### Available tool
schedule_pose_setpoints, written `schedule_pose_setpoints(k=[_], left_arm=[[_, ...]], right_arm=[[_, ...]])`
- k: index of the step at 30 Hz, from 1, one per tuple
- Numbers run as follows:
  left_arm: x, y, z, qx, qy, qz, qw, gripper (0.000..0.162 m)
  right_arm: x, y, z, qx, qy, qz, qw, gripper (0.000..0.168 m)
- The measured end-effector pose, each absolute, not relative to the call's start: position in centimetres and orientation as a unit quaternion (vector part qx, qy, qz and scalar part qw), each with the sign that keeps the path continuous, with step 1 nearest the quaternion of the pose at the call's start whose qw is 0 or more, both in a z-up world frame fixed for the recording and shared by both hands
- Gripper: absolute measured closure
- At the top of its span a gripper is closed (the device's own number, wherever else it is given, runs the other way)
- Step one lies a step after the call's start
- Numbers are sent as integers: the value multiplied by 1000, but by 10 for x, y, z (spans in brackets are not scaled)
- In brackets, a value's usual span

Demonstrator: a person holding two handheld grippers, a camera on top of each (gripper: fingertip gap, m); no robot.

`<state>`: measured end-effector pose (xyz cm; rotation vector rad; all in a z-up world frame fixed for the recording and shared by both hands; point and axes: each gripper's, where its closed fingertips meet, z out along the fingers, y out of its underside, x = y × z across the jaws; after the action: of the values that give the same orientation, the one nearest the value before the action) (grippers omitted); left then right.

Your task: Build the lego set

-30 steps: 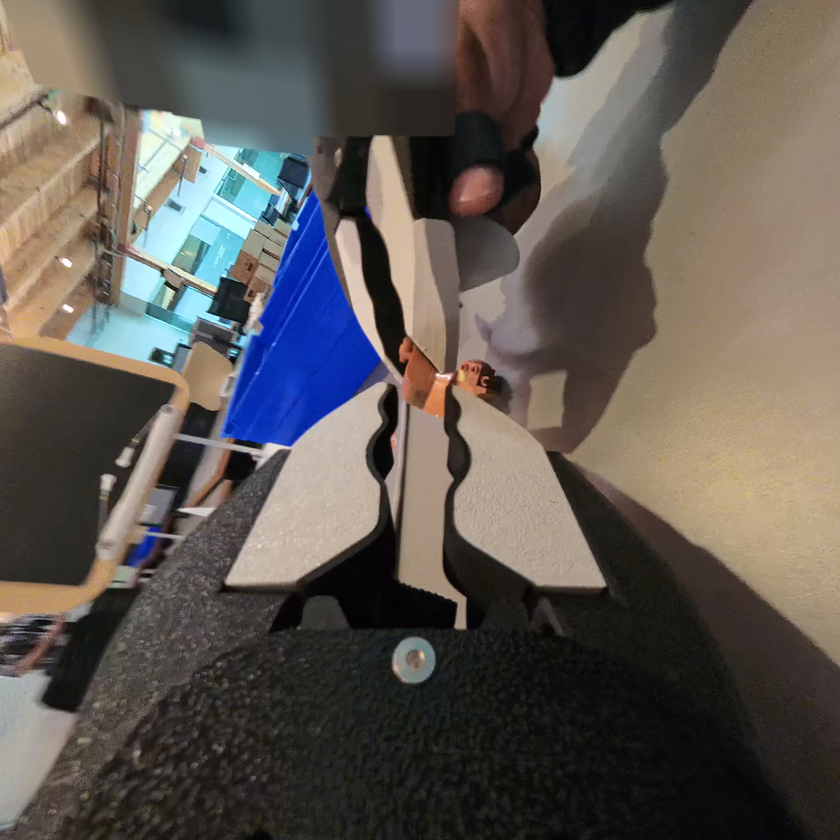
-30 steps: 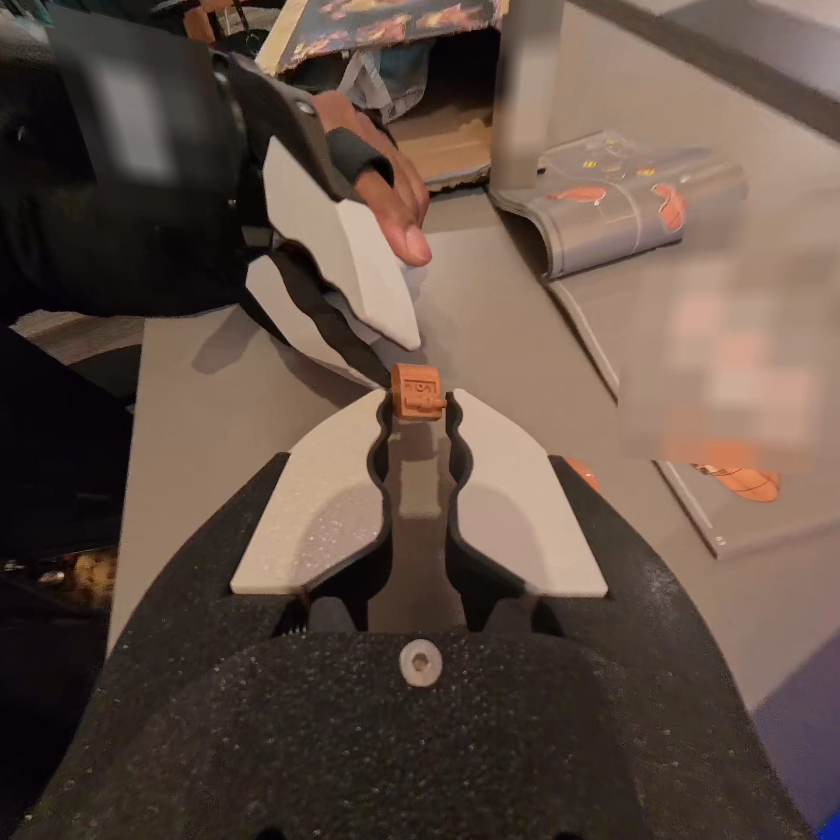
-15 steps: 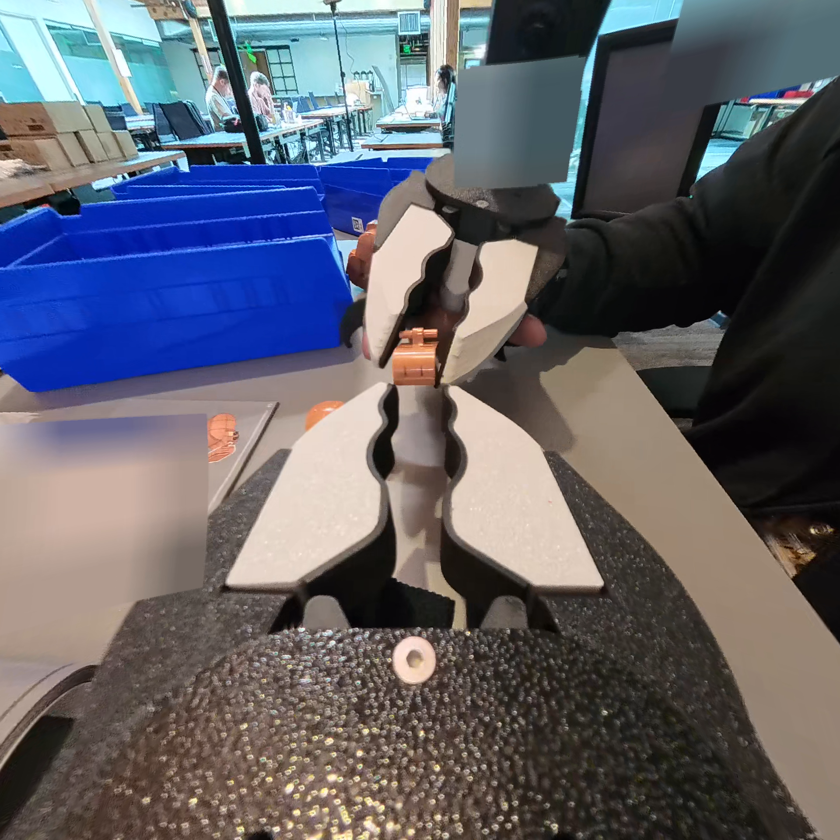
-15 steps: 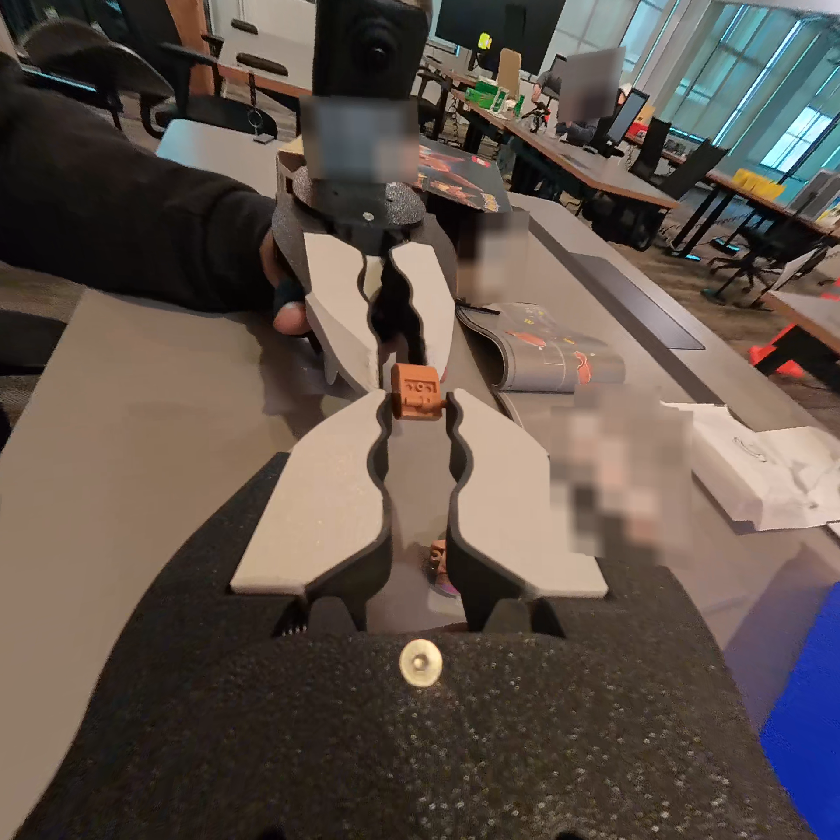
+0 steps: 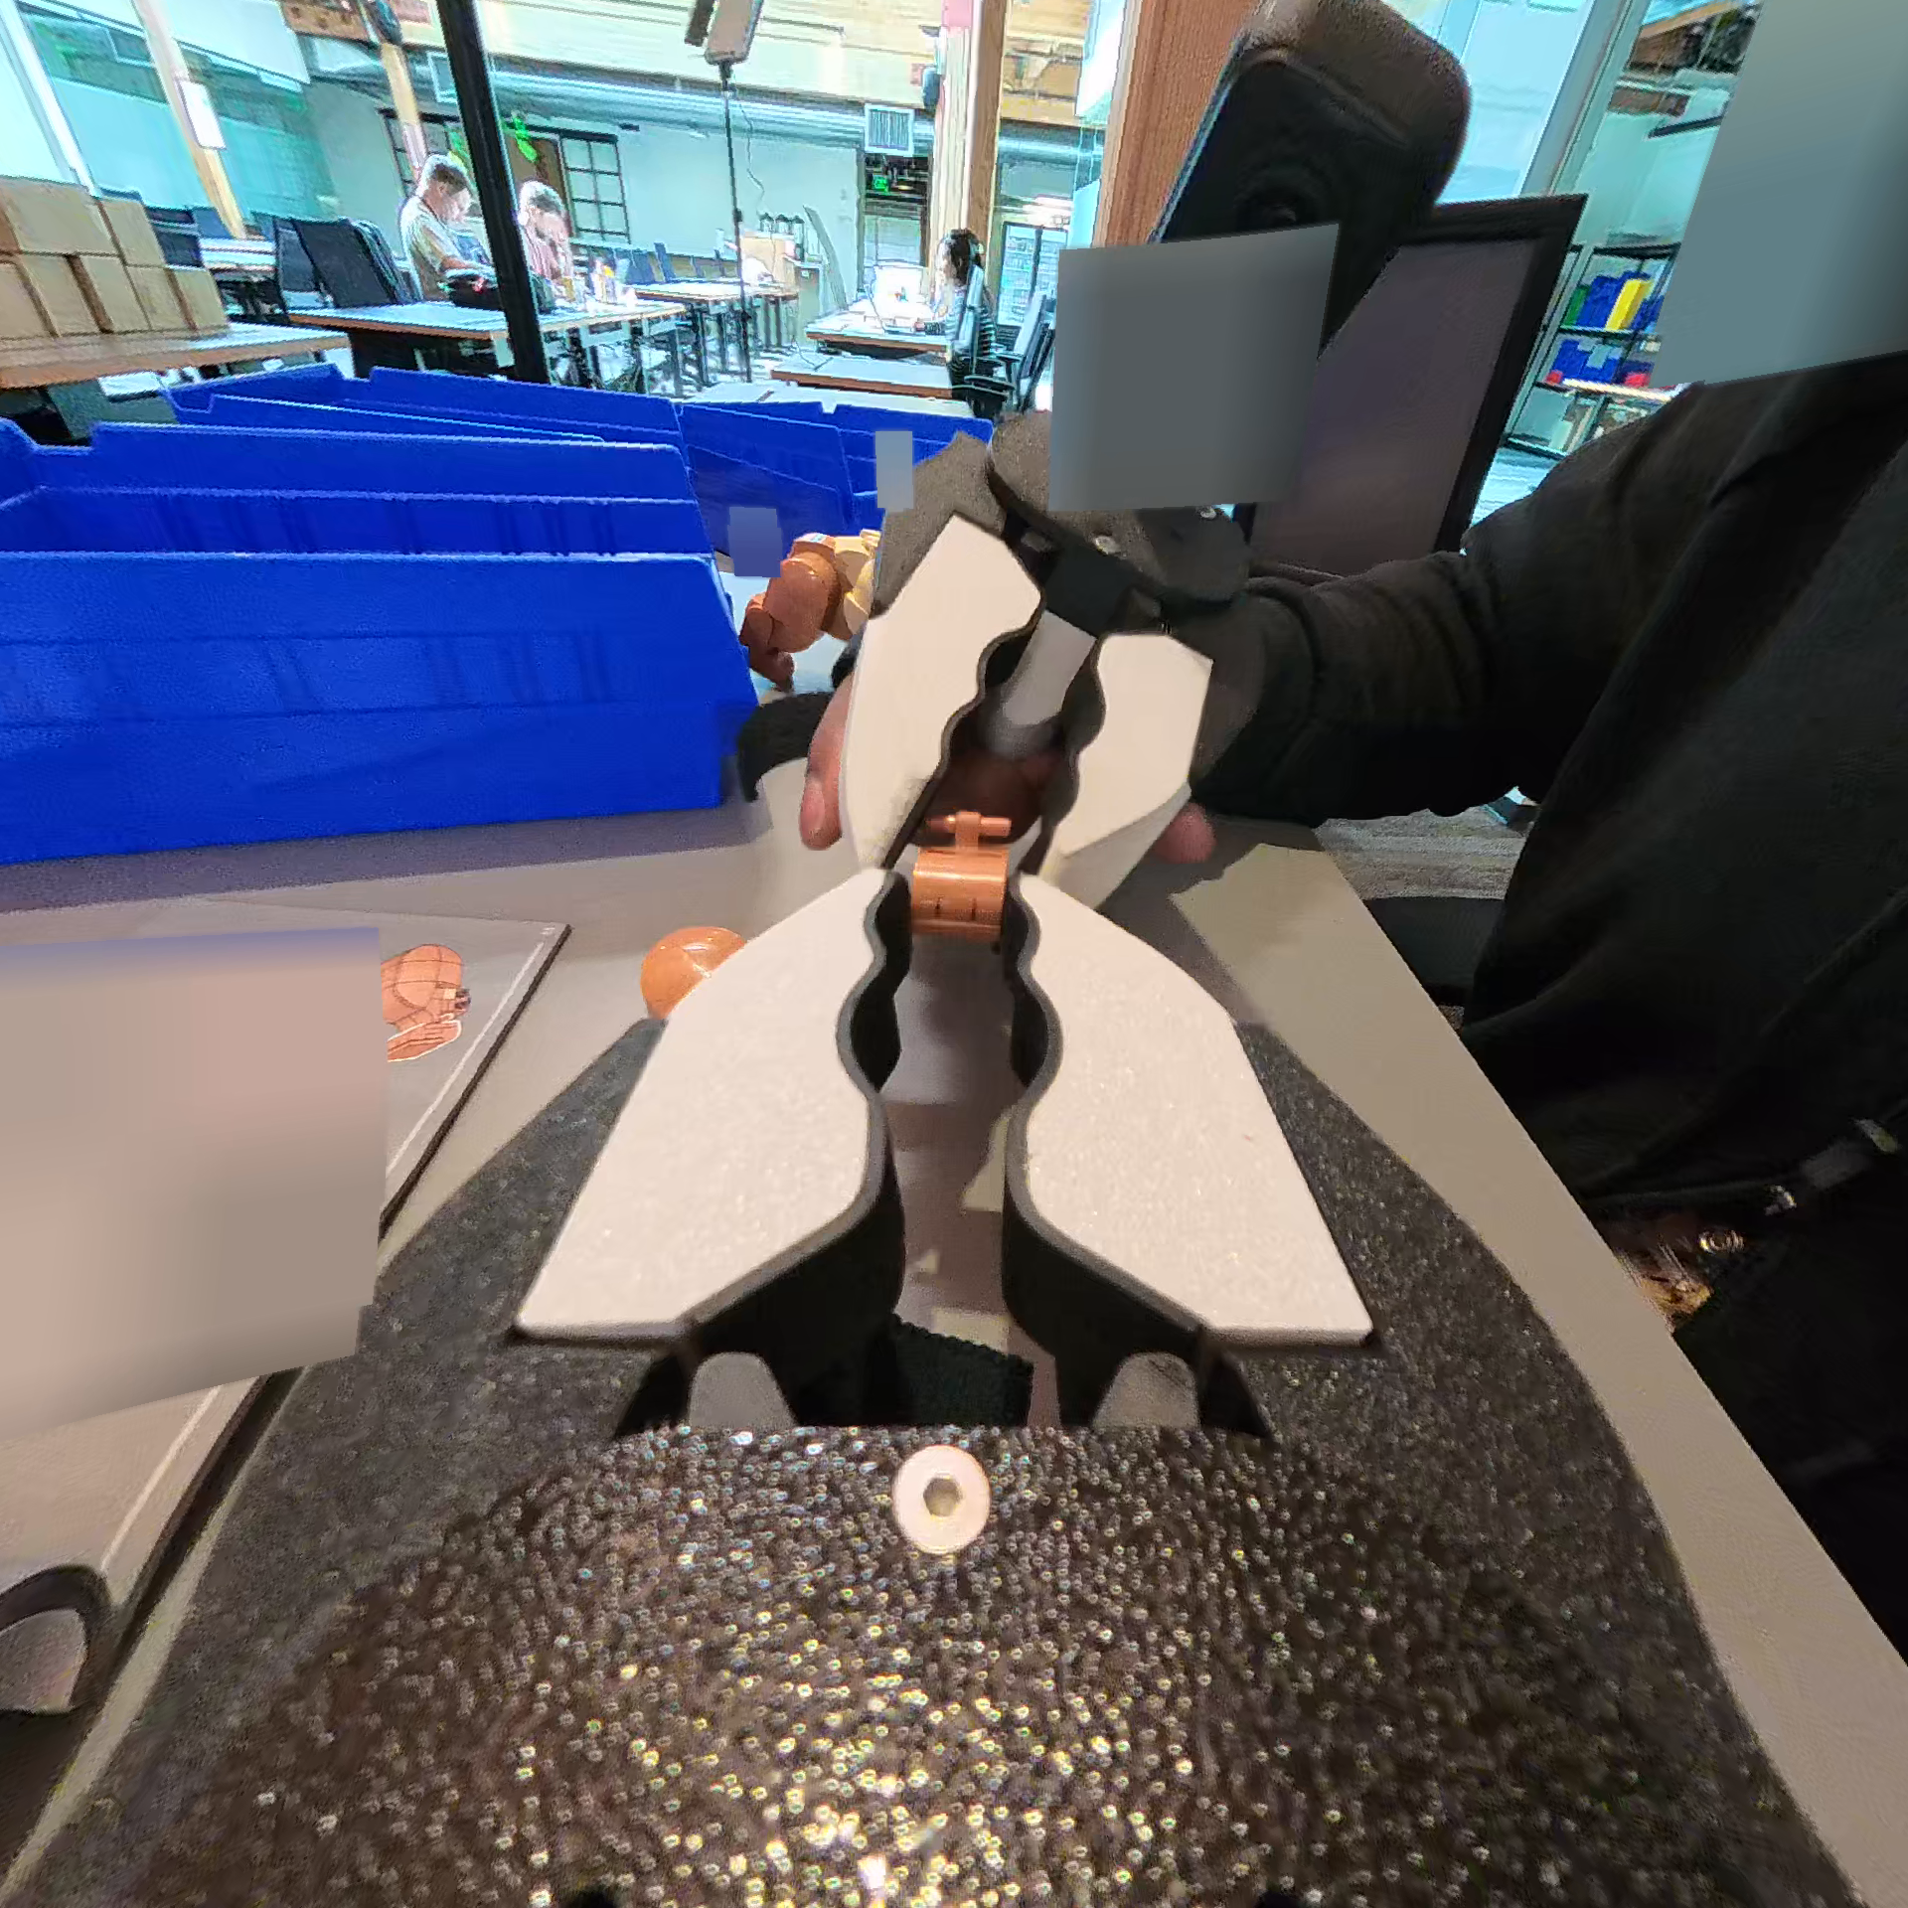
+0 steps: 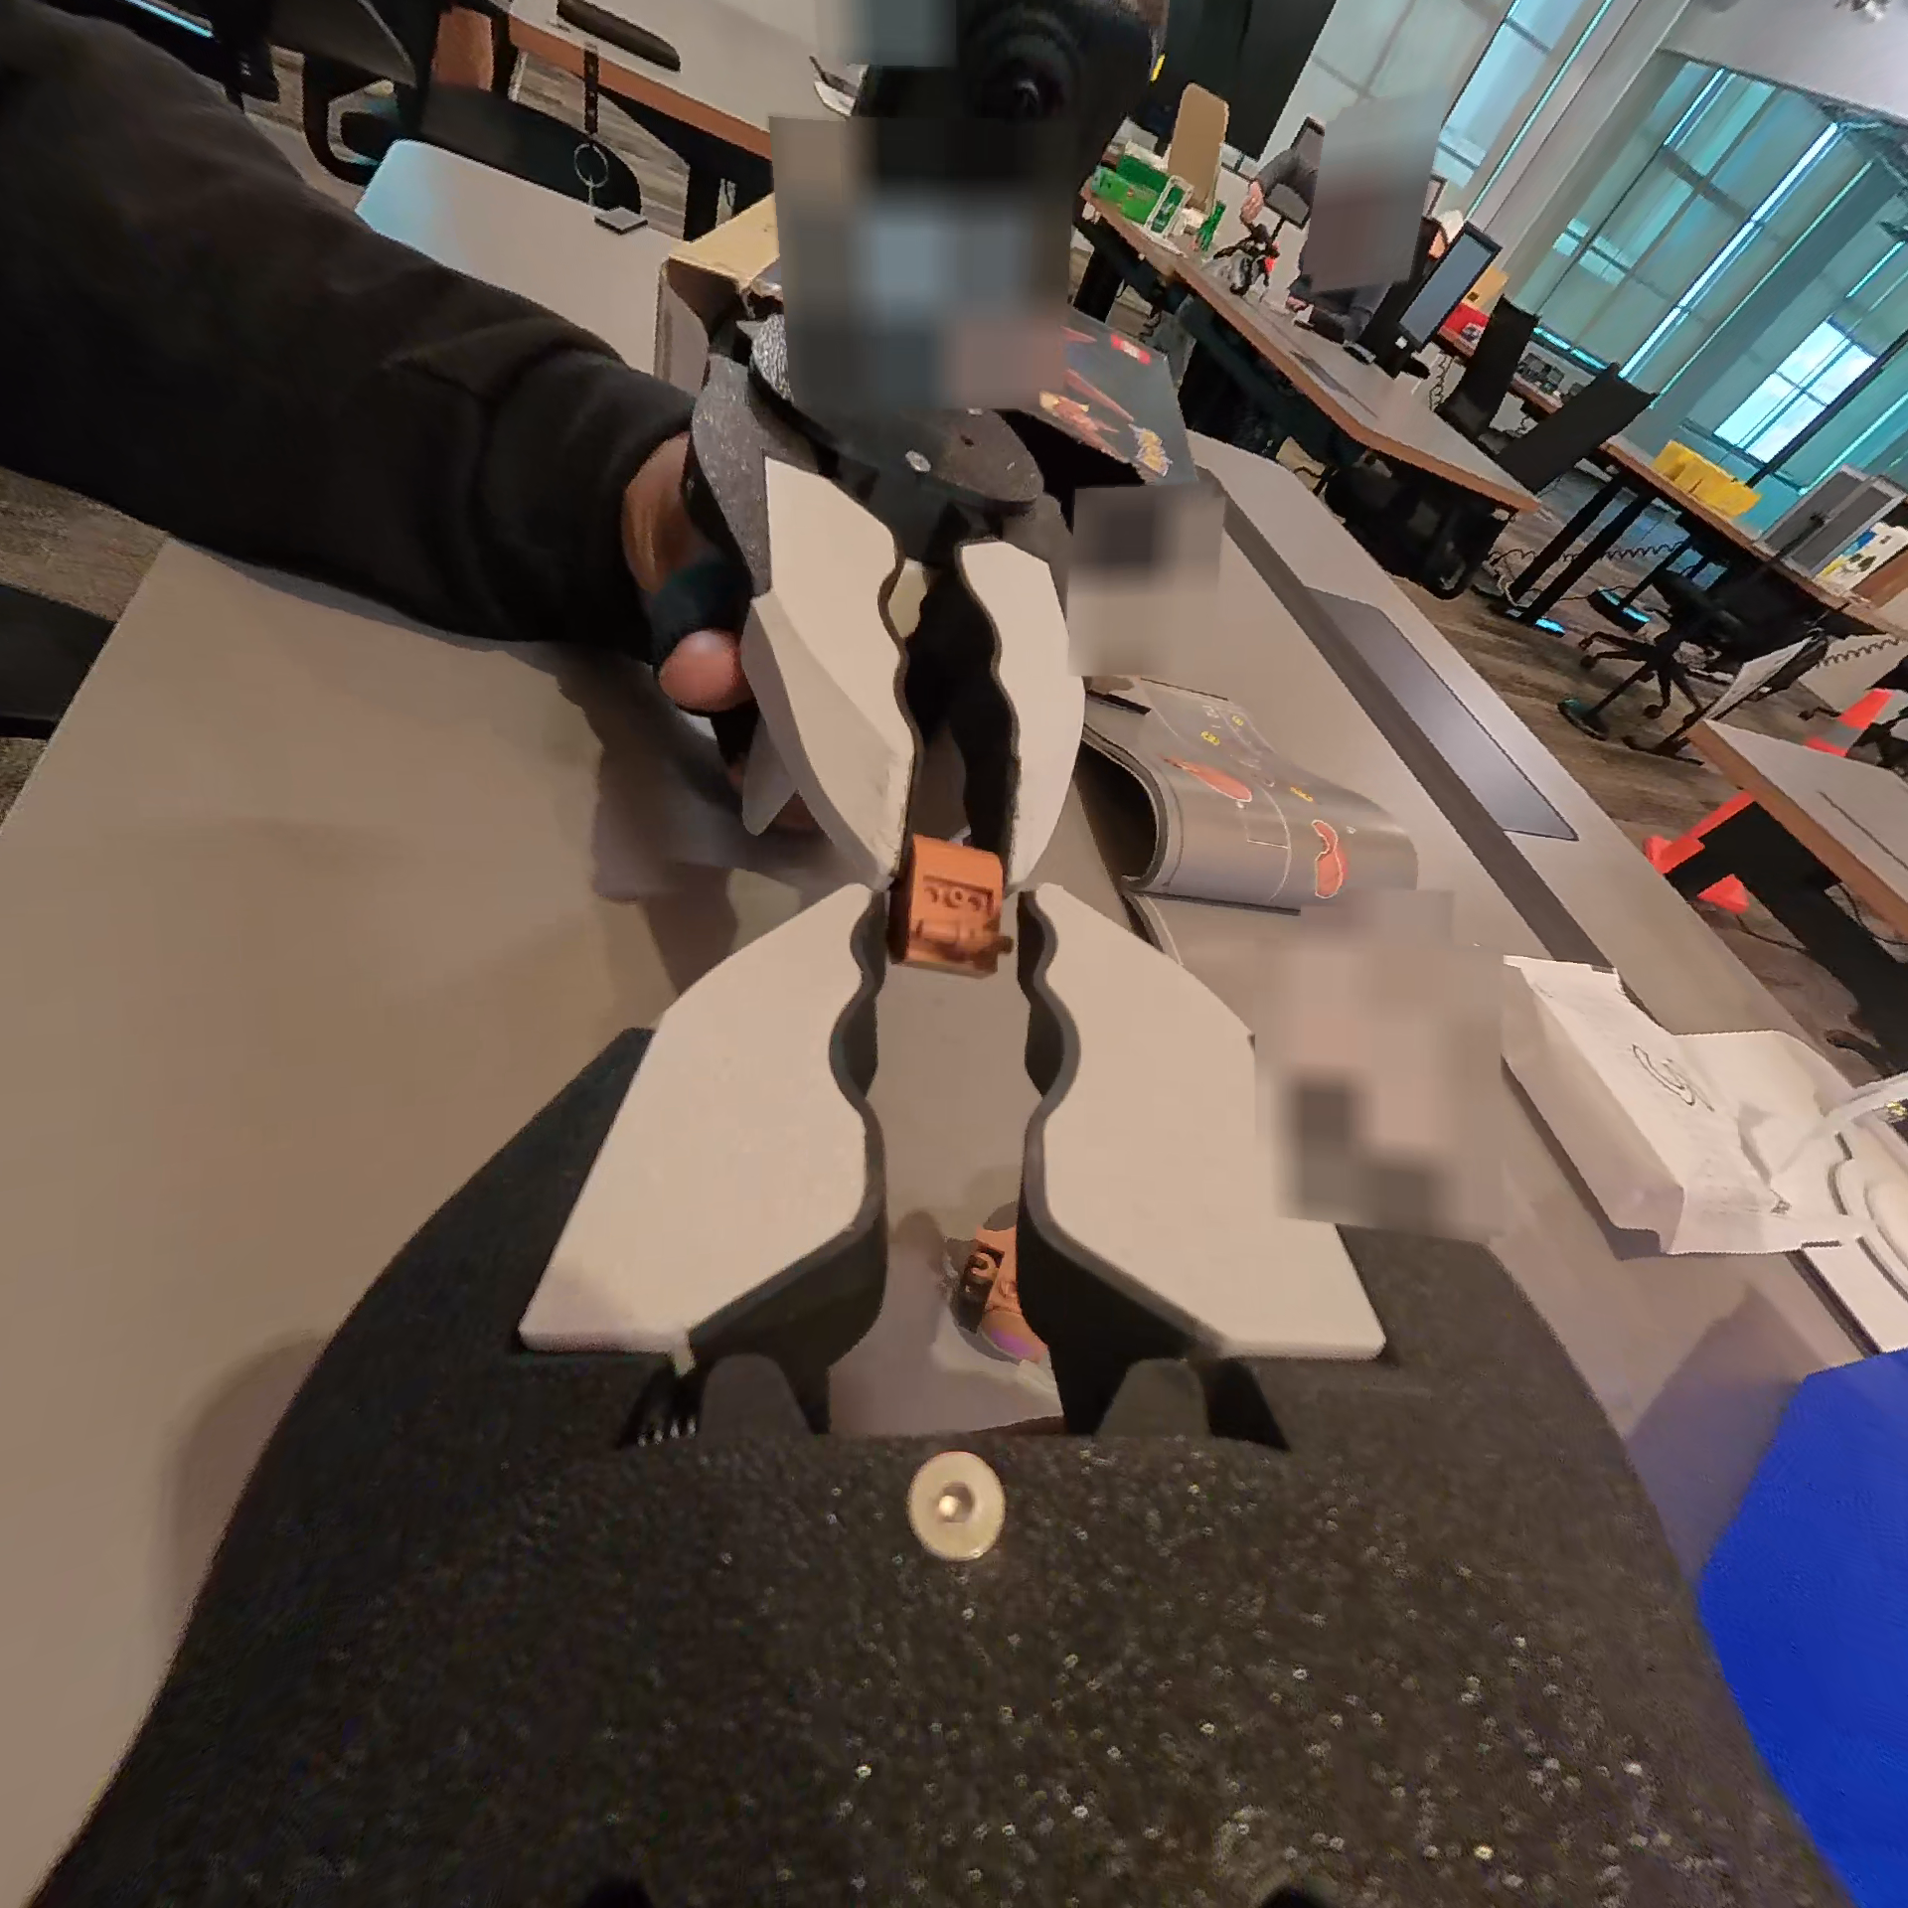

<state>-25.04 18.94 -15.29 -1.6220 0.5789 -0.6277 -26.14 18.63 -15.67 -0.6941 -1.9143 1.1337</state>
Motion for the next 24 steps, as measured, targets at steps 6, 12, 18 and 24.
schedule_pose_setpoints(k=[6, 12, 18, 24], left_arm=[[-264, 195, -158, -726, 246, -225, 602, 145], [-276, 199, -169, -755, 234, -192, 582, 145], [-274, 198, -190, -791, 241, -189, 530, 145], [-281, 197, -202, -818, 233, -170, 498, 145]], right_arm=[[-270, 227, -164, -388, -741, 418, 355, 124], [-275, 271, -204, -562, -699, 378, 229, 127], [-275, 267, -228, -611, -700, 352, 117, 130], [-269, 252, -225, -573, -723, 366, 123, 142]])
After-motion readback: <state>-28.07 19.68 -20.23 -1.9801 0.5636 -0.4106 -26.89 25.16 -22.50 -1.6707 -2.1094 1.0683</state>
